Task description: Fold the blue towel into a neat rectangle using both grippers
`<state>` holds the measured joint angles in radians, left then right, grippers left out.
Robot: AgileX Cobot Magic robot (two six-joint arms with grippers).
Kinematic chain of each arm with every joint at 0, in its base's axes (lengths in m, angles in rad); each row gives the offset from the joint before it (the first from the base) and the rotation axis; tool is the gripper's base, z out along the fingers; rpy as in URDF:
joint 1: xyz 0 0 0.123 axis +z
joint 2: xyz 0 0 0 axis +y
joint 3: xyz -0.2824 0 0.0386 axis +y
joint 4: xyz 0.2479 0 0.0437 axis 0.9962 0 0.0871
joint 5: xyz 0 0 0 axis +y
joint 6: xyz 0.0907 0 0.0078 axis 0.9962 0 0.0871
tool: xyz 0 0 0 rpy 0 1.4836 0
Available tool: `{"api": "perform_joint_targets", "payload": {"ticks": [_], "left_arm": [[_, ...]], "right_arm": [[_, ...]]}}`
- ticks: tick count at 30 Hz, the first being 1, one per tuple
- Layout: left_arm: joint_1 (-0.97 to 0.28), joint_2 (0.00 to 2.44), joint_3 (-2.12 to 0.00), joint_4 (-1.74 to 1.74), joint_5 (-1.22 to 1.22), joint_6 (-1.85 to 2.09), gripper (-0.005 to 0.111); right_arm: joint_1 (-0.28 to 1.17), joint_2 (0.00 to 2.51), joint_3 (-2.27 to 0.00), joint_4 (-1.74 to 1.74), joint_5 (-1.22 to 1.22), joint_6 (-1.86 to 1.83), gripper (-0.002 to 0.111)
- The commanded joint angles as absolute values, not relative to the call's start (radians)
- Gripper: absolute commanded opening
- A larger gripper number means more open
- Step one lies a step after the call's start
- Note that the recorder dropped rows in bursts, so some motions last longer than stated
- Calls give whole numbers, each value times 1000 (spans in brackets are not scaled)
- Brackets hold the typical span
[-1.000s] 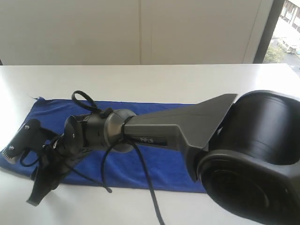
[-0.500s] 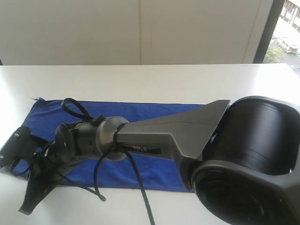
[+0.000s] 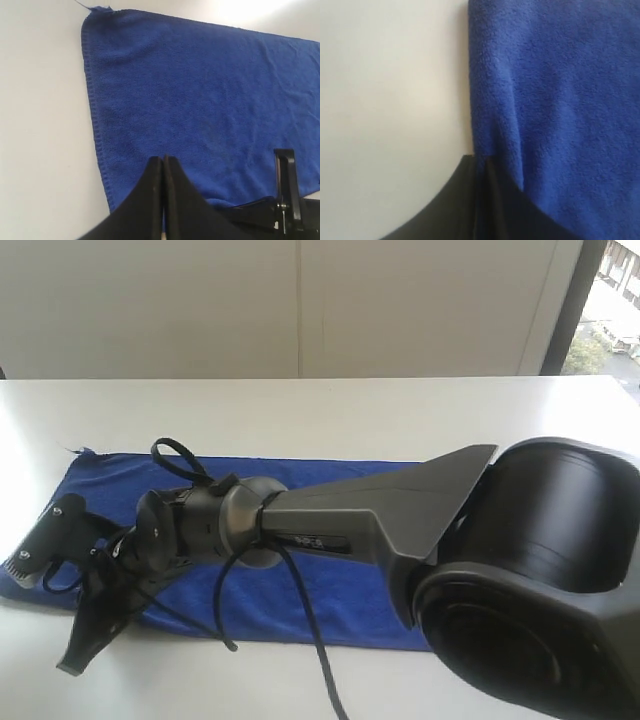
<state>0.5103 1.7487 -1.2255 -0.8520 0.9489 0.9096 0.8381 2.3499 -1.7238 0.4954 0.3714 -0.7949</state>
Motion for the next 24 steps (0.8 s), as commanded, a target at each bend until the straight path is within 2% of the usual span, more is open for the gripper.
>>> {"api": "perform_joint_targets", "payload": {"ticks": [1, 11, 20, 22, 24], "left_arm": [[512, 1736, -1218, -875, 955, 920, 0], [512, 1736, -1218, -875, 943, 920, 0], [512, 1736, -1218, -875, 967, 918, 0], [512, 1736, -1217, -873, 987, 917, 0], [512, 1738, -1217, -873, 1030, 917, 0]], "right_arm": [[798, 2341, -1725, 501, 382, -764, 0], [707, 2293, -1816, 525, 419, -624, 0], [583, 2372, -1816, 523, 403, -542, 1], [574, 2389, -1816, 523, 413, -531, 6], [570, 2392, -1816, 523, 417, -526, 16]]}}
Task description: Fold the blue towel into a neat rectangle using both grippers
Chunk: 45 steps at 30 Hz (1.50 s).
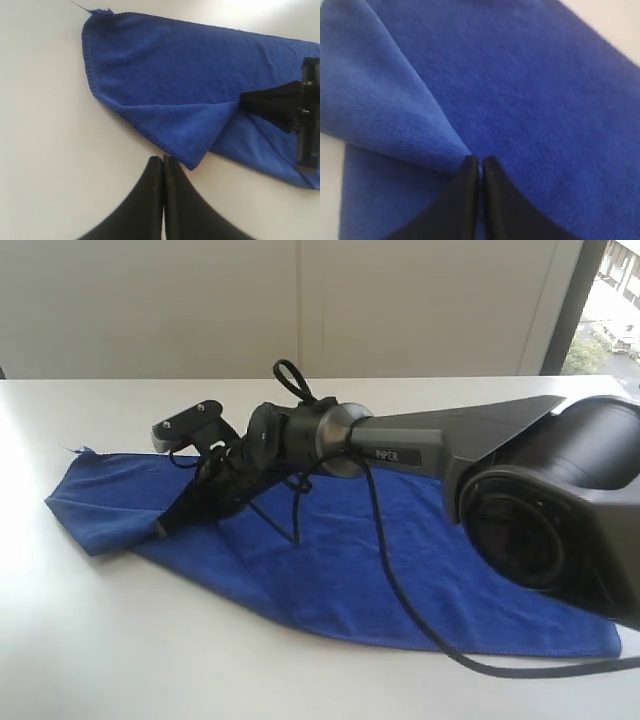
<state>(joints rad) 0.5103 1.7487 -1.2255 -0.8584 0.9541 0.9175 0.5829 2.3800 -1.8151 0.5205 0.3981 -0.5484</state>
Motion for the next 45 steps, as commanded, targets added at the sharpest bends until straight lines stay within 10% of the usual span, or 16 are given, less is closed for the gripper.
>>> {"api": "perform_joint_targets", "payload": {"ticks": [1, 6, 11, 20, 45], "left_arm": [[512, 1740, -1217, -873, 1059, 917, 0], [478, 1792, -1210, -878, 1162, 909, 0], [400, 1872, -1106, -898, 1092, 929, 4], [336, 1990, -1048, -1128, 1012, 1080, 66], [253, 2070, -1048, -1466, 859, 1291, 66]], "right_arm": [[570, 2389, -1819, 523, 418, -526, 23], [567, 2345, -1857, 492, 442, -526, 54], [536, 2267, -1889, 393, 492, -494, 54], [378, 2259, -1906, 381, 749, -467, 44], [354, 2295, -1896, 389, 771, -467, 37]]}}
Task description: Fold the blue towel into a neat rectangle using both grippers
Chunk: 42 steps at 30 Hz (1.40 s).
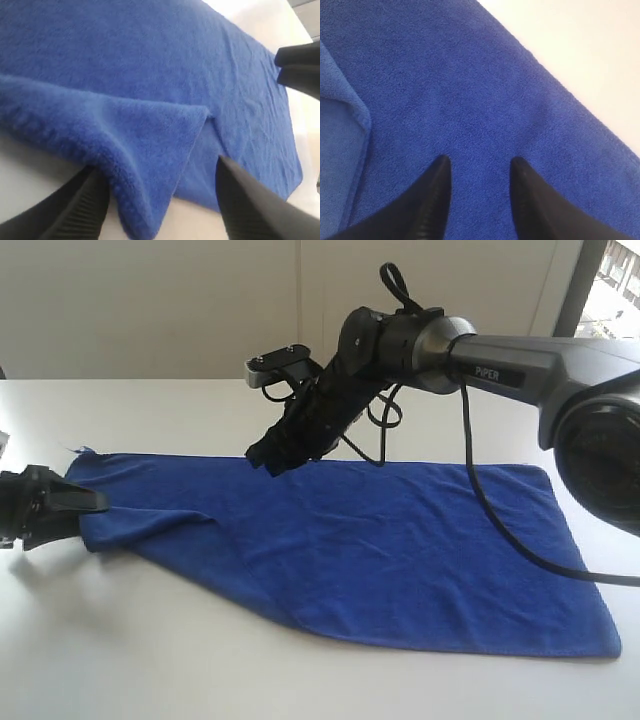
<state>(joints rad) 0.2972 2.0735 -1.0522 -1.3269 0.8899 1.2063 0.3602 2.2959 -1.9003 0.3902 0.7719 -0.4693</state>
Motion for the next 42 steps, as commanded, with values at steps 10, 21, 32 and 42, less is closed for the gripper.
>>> {"api": "perform_joint_targets", "payload": {"ticks": [10, 21, 32, 42], "left_arm": [[234, 2070, -1140, -1648, 909, 1349, 66], [185, 2091, -1180, -1591, 854, 1337, 66], [266, 2023, -1188, -1295, 956, 1217, 66], [241, 2054, -1184, -1221, 866, 1167, 66]], "right_arm": [[354, 2295, -1896, 380, 783, -467, 37], [354, 2295, -1896, 346, 785, -455, 37], [354, 2295, -1896, 332, 806, -453, 37], [354, 2295, -1896, 332, 811, -448, 37]]}}
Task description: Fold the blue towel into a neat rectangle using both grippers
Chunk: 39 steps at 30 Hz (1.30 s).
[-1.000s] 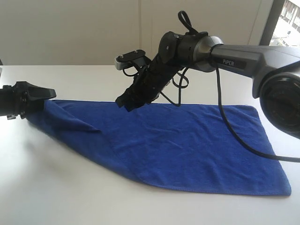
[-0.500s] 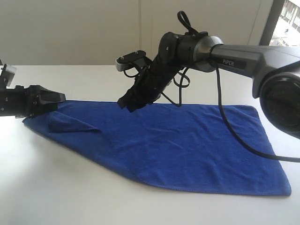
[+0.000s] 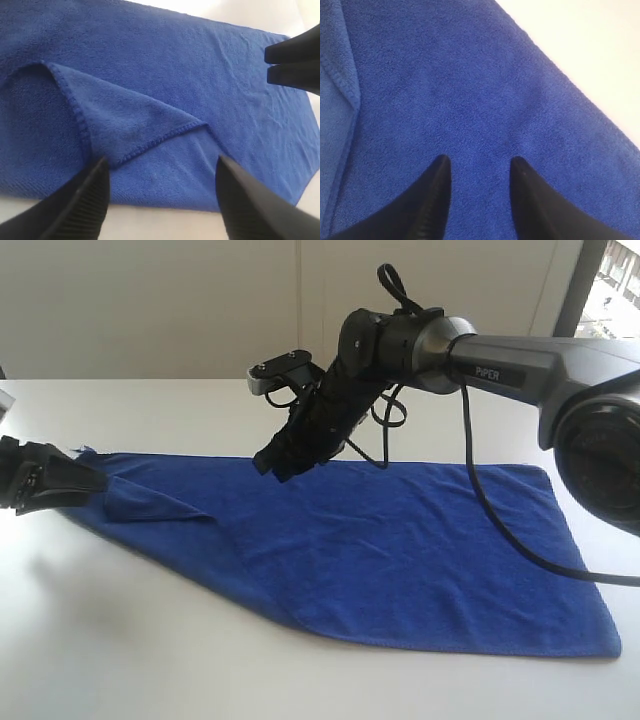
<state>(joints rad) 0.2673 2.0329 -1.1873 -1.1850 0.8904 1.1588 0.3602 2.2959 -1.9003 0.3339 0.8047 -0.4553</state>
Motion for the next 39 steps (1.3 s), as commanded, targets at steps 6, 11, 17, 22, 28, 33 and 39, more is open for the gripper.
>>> {"api": "perform_joint_targets", "payload": {"ticks": [6, 11, 17, 22, 28, 33, 39], "left_arm": [[214, 2072, -1184, -1215, 812, 1167, 66], [214, 2072, -1184, -1217, 767, 1183, 66], [196, 2072, -1184, -1259, 748, 1237, 66], [172, 2072, -1184, -1315, 743, 1284, 66], [167, 2079, -1184, -1315, 726, 1283, 66], [167, 2087, -1184, -1315, 728, 1263, 64], [167, 2087, -1184, -1315, 708, 1256, 31]], "right_arm": [[354, 2295, -1896, 332, 826, -448, 37], [354, 2295, -1896, 332, 826, -448, 37], [354, 2295, -1896, 332, 817, -448, 37], [354, 2295, -1896, 328, 820, -448, 37], [354, 2295, -1896, 321, 825, -448, 37], [354, 2295, -1896, 321, 825, -448, 37], [354, 2295, -1896, 319, 825, -448, 37]]}}
